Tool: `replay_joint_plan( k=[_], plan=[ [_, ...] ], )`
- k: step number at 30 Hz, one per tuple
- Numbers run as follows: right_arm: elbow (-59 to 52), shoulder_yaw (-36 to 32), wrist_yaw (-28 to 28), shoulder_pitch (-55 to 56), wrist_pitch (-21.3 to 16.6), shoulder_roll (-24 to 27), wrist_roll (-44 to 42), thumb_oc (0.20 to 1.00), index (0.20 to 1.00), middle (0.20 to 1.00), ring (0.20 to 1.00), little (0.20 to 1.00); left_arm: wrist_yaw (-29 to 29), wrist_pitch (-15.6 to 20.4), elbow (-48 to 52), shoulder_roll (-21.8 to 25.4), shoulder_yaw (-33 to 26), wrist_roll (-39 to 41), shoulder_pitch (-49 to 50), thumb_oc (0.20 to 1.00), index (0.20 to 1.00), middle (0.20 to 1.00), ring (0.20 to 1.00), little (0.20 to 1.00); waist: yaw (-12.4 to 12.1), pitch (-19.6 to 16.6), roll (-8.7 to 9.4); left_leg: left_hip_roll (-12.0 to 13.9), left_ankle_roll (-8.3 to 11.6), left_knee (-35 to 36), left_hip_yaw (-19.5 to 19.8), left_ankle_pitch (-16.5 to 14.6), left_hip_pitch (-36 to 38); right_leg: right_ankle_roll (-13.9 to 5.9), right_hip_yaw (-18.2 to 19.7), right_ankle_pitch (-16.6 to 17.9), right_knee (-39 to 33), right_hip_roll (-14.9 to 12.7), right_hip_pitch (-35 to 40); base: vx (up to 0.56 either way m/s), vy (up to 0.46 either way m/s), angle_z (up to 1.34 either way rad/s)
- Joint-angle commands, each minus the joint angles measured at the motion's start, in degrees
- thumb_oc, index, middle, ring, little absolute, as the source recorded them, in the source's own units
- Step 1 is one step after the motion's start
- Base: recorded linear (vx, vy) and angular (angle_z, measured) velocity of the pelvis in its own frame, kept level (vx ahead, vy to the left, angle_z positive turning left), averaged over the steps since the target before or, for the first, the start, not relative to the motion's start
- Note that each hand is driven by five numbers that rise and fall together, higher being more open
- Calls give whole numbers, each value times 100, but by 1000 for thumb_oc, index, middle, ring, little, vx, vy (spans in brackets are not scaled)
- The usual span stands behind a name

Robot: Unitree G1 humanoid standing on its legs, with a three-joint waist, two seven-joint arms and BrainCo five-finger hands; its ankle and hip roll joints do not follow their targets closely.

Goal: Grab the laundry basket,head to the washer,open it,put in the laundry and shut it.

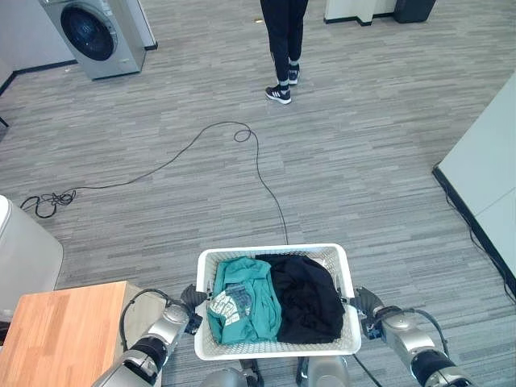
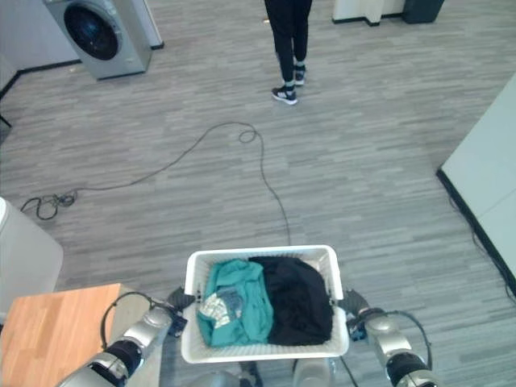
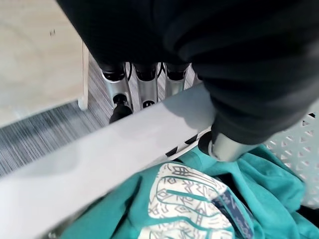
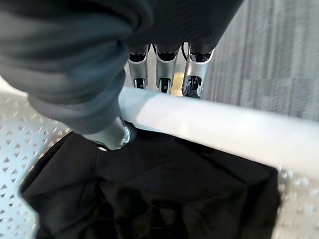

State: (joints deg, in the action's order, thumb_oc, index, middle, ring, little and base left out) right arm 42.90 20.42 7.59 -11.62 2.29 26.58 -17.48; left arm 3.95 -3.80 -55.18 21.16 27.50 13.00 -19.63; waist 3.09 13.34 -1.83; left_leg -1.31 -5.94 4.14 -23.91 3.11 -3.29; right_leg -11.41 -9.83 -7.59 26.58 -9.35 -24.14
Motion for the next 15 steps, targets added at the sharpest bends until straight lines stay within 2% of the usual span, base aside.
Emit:
replay_joint_plan(
  k=[1, 2, 3, 5, 7, 8, 9, 10, 11, 12, 13, 14, 15],
  plan=[
    [-28, 336, 443, 56, -100, -302, -100, 200, 200, 200, 200, 200, -450, 461, 252, -377, -135, 150, -260, 200, 200, 200, 200, 200, 203, -53, 90, -155, 468, -572, 214, -933, 570, 121, -66, 1595, -1735, 194, 262, 313, -87, 49],
    [-39, 324, 426, 143, -98, -341, -70, 200, 200, 200, 200, 200, -458, 472, 155, -394, -171, 90, -275, 200, 200, 200, 200, 200, 328, -66, 113, -165, 525, -625, 342, -1098, 780, 73, 89, 1775, -2185, 210, 145, 374, -58, 51],
    [-51, 309, 415, 170, -84, -349, -24, 200, 200, 200, 200, 200, -463, 487, 118, -408, -192, 70, -258, 200, 200, 200, 200, 200, 358, -91, 114, -149, 551, -658, 370, -1161, 839, 45, 52, 1865, -2252, 162, 71, 508, -86, 47],
    [-132, 240, 414, 254, -80, -304, 43, 200, 200, 200, 200, 200, -481, 468, 130, -426, -221, 85, -195, 200, 200, 200, 200, 200, 366, -173, 145, -138, 604, -751, 405, -1283, 1038, 43, -289, 1936, -2209, 142, 113, 412, -105, 19],
    [-179, 201, 436, 360, -68, -263, 74, 200, 200, 200, 200, 200, -510, 447, 97, -445, -211, 76, -154, 200, 200, 200, 200, 200, 378, -251, 142, -96, 649, -793, 493, -1286, 1149, 97, -293, 1865, -2169, 206, 208, 385, -136, 8],
    [-248, 129, 394, 436, -60, -157, 15, 200, 200, 200, 200, 200, -547, 413, -41, -483, -138, 58, -132, 200, 200, 200, 200, 200, 532, -385, 93, 99, 769, -1280, 659, -1166, 1169, 286, -2, 1690, -1817, 478, 292, 524, -216, 40],
    [-237, 105, 387, 466, -23, -120, -19, 200, 200, 200, 200, 200, -566, 375, -207, -530, -126, 96, -112, 200, 200, 200, 200, 200, 585, -452, 41, 315, 950, -1851, 722, -855, 1071, 440, -5, 1514, -1742, 629, 449, 676, -315, 63],
    [-252, 97, 380, 513, -10, -98, -55, 200, 200, 200, 200, 200, -570, 365, -281, -556, -127, 143, -95, 200, 200, 200, 200, 200, 580, -482, 13, 544, 1139, -2591, 770, -329, 846, 613, -35, 1379, -1719, 730, 630, 670, -520, 90],
    [-189, 42, 313, 528, -8, -104, -435, 200, 200, 200, 200, 200, -586, 278, -515, -586, -111, 195, -134, 200, 200, 200, 200, 200, 529, -465, 171, 1240, 1425, -4180, 703, 724, 167, 1002, -122, 1122, -1808, 904, 1090, 749, -626, 78],
    [-50, 104, 305, 477, 43, -117, -701, 200, 200, 200, 200, 200, -570, 256, -689, -636, -65, 235, -239, 200, 200, 200, 200, 200, 318, -280, 274, 1493, 1408, -5262, 748, 524, -428, 1243, -130, 739, -1806, 1112, 1488, 713, -558, 55],
    [-25, 154, 294, 449, 62, -134, -739, 200, 200, 200, 200, 200, -550, 244, -753, -660, -64, 268, -283, 200, 200, 200, 200, 200, 231, -257, 323, 1289, 1319, -5115, 820, 377, -709, 1225, -58, 699, -1846, 1128, 1606, 469, -238, 1],
    [92, 187, 282, 410, 84, -166, -795, 200, 200, 200, 200, 200, -501, 252, -872, -686, -78, 315, -351, 200, 200, 200, 200, 200, 190, -281, 412, 1018, 1127, -4732, 734, 334, -973, 1187, -28, 829, -1937, 1031, 1665, 405, -30, -26],
    [153, 189, 298, 402, 100, -196, -836, 200, 200, 200, 200, 200, -492, 261, -951, -707, -101, 333, -366, 200, 200, 200, 200, 200, 147, -298, 360, 890, 1171, -4270, 740, 121, -1131, 1071, 2, 743, -2003, 1050, 1841, 377, 8, -36]
  ],
)
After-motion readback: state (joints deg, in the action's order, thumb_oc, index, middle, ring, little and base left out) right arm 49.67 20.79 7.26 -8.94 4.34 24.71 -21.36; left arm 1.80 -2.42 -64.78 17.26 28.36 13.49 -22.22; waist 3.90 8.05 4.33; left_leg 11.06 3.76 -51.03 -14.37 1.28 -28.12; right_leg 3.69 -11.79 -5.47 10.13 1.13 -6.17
